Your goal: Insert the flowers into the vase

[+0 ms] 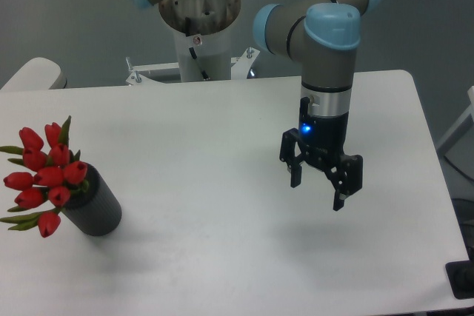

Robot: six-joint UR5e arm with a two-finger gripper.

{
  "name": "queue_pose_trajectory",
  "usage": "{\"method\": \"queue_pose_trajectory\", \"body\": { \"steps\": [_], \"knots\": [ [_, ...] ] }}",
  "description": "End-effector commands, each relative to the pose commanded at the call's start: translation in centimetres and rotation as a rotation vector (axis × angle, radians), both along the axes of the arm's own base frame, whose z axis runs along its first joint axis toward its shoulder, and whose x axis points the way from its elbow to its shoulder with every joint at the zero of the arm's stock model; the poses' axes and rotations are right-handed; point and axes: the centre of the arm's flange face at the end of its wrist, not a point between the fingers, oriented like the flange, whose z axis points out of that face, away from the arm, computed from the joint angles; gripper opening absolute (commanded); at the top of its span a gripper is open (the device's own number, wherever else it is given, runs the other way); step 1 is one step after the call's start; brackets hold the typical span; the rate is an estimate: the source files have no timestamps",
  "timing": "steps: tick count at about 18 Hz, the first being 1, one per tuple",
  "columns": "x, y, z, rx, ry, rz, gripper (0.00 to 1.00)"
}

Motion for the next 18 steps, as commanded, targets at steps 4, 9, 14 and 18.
{"method": "queue_pose_trajectory", "body": {
  "steps": [4,9,14,18],
  "knots": [
    [-0.5,-0.7,0.0,-0.032,0.033,-0.049,1.0],
    [-1.6,-1.8,0.2,-0.118,0.064,-0.101,1.0],
    [-2.1,-2.5,0.8,-0.2,0.091,-0.128,1.0],
    [-2.4,-2.9,1.1,-0.199,0.093,-0.122,1.0]
  ]
}}
